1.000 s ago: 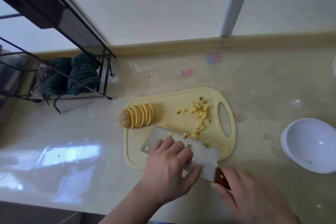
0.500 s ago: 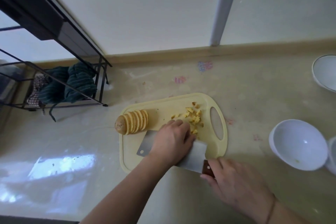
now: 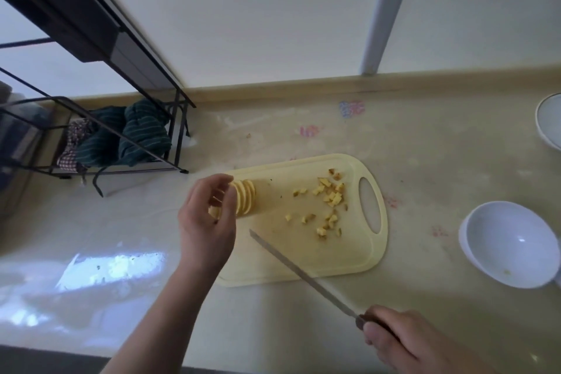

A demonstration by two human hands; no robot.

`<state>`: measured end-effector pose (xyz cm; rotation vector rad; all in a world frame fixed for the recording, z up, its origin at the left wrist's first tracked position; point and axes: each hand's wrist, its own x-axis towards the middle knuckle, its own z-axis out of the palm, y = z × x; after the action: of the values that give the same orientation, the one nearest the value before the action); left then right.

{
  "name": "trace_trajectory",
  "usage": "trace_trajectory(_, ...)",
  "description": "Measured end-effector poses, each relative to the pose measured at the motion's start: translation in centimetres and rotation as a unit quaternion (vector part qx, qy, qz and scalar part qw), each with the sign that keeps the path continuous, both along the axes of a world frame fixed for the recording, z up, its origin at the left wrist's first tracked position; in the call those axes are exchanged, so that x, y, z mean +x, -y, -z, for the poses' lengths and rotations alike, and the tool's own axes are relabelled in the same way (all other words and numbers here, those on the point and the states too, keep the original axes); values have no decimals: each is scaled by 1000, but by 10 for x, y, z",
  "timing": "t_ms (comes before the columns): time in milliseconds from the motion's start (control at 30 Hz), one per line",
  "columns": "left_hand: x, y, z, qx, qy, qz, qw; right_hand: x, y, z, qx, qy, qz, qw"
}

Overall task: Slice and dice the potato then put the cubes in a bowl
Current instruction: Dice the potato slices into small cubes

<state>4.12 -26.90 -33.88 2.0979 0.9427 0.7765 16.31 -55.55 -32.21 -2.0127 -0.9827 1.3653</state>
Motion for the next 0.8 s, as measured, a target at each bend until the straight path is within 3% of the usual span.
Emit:
trace_trajectory(167,-1,19,24,9,37,25,999,0,-11,1,-74,-222,141,962)
trace_trajectory(367,-15,48,59,-18,22,26,999,15,-23,6,-93,-258,226,935)
trace_trajectory(500,-22,52,71,-10,16,49,999,36,-28,6,-54,-267,281,920)
trace_trajectory(633,-21,38,61,131,-2,132,983,46,-31,6,-31,-258,282,924)
trace_trajectory(733,-6,8,40,260,-114,157,946,41,-33,9,-21,-258,295,920)
trace_trajectory(800,8,-12,24,265,-293,165,904,35,-33,11,-12,-272,306,912)
